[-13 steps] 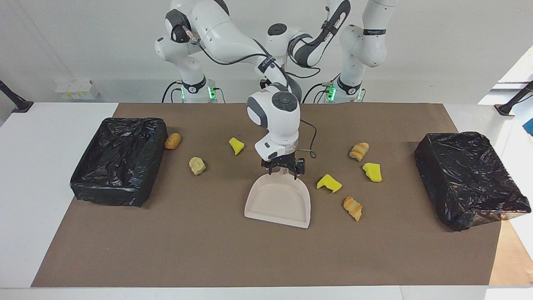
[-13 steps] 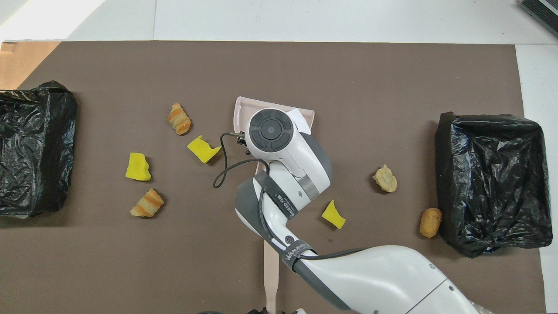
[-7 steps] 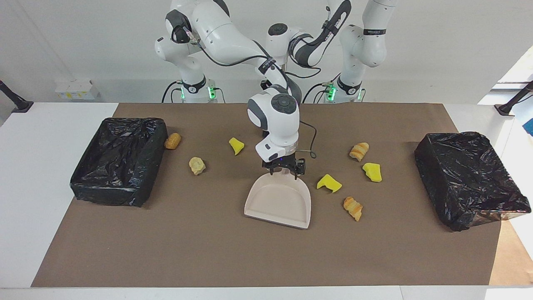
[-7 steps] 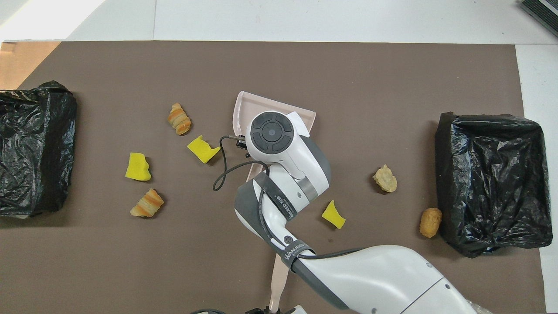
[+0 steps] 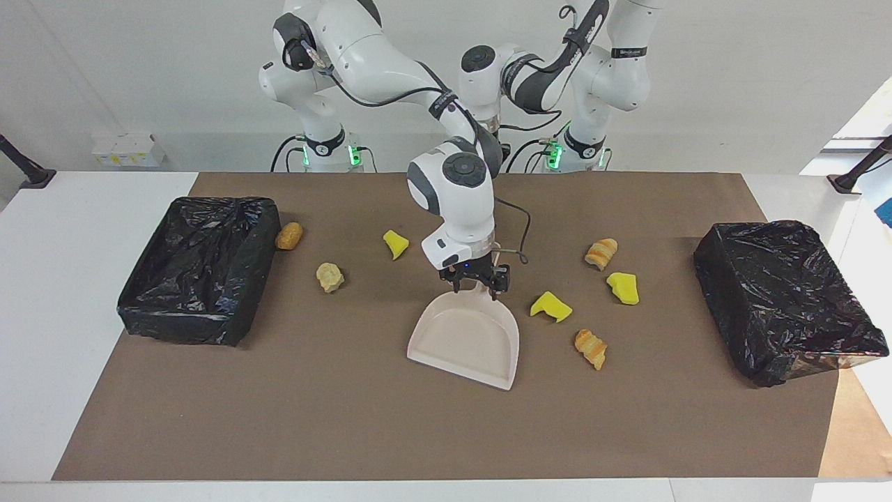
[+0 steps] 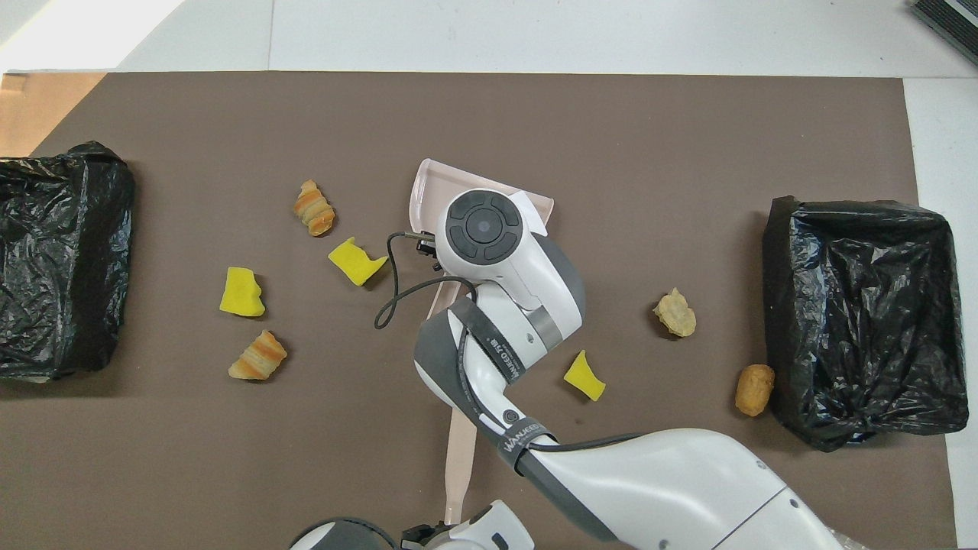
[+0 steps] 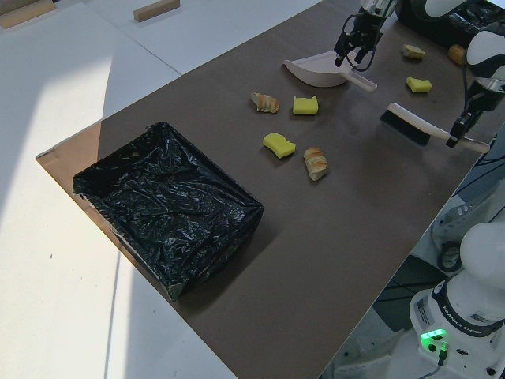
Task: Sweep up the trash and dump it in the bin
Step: 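Grasp the wooden brush with the left gripper and lift it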
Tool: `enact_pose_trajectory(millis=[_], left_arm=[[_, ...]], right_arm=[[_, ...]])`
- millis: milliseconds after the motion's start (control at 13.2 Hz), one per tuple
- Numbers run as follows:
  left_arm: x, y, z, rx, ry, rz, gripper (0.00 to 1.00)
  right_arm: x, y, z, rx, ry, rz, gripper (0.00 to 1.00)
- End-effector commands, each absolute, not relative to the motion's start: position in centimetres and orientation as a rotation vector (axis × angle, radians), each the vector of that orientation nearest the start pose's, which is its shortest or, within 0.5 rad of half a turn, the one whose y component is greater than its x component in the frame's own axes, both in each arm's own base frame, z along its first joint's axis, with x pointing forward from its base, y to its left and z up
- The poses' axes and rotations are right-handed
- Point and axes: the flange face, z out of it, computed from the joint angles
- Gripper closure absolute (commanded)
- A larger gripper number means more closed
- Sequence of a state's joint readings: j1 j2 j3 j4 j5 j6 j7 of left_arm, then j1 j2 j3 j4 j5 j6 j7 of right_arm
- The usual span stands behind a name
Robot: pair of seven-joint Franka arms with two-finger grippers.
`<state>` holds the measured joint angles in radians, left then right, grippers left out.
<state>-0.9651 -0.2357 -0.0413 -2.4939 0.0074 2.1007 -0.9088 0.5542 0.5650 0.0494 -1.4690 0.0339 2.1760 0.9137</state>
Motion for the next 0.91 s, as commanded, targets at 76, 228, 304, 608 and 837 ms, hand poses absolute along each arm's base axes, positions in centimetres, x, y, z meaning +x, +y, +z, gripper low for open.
enact_pose_trajectory(millis=[76, 228, 304, 608, 837], left_arm=[[28.0, -32.4, 38.1, -3.001, 0.031, 0.105, 1.00], [29.8, -30.5, 37.9, -3.002, 0.054, 0.125, 1.00], [31.4, -28.8, 37.5, -3.001, 0.143, 0.151, 1.00], [36.6, -22.7, 37.1, -3.027, 0.221, 0.172, 1.00], [40.2, -18.6, 38.1, -3.070, 0.361, 0.108, 1.00]], right_arm=[[58.4, 41.2, 37.6, -2.930, 0.533, -0.055, 0.06], [58.0, 40.9, 36.9, -2.938, 0.537, -0.041, 0.07], [57.9, 40.9, 36.1, -2.934, 0.534, -0.051, 0.07], [57.4, 40.8, 35.3, -2.905, 0.536, -0.030, 0.07], [56.9, 40.9, 34.4, -2.915, 0.529, -0.016, 0.20]])
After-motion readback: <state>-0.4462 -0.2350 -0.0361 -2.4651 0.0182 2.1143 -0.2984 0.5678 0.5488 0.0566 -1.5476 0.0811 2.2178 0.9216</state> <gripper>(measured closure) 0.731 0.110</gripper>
